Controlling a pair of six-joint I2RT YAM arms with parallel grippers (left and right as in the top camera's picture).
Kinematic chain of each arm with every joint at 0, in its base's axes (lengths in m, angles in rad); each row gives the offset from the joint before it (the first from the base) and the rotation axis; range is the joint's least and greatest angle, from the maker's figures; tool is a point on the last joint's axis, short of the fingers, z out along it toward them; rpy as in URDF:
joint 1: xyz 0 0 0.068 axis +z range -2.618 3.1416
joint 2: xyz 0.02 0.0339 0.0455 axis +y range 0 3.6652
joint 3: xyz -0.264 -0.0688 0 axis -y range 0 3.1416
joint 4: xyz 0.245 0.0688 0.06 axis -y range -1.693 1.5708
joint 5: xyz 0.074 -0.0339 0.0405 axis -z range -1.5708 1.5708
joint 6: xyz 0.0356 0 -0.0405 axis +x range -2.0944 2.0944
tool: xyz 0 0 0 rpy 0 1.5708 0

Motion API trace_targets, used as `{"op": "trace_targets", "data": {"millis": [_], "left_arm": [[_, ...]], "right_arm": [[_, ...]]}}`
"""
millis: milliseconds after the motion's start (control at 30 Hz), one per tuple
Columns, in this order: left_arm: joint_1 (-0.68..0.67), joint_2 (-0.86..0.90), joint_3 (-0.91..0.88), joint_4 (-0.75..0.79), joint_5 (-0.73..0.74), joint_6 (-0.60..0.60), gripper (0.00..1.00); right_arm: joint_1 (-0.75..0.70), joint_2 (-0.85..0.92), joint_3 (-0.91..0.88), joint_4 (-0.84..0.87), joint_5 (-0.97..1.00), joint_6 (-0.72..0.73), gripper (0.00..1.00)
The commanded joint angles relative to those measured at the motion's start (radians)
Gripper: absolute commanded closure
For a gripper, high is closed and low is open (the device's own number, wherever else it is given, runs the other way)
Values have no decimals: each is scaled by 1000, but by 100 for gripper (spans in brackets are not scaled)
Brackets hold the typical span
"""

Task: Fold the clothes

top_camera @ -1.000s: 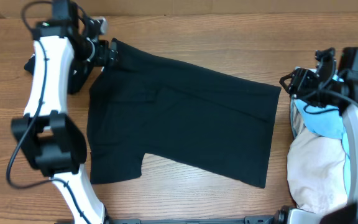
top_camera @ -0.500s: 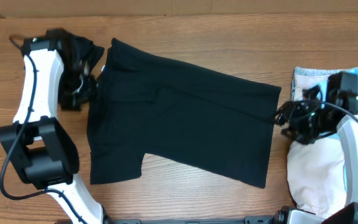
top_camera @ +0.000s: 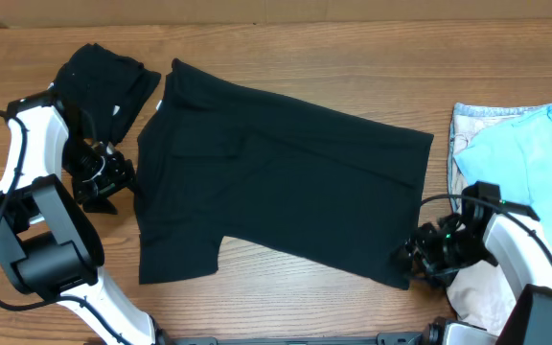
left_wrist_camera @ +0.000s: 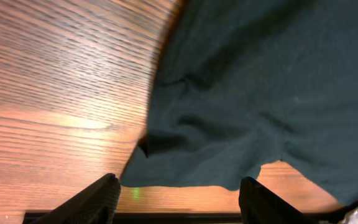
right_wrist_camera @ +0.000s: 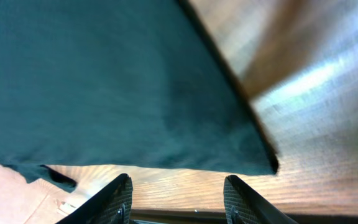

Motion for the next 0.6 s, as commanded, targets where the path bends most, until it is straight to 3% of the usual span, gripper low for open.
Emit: {"op": "trace_targets", "data": {"millis": [0, 300, 533, 567], "left_arm": [[-10, -84, -6, -9, 27, 35, 34], [-19, -351, -169, 66, 6, -28, 28], [-19, -367, -385, 163, 6, -80, 19], [-19, -367, -411, 176, 8, -82, 18]], "right_arm": [[3, 0, -31, 26, -1, 24, 49], [7, 0, -38, -46, 32, 25, 49], [7, 0, -39, -34, 151, 147, 50], [7, 0, -39, -33, 154, 148, 55]]}}
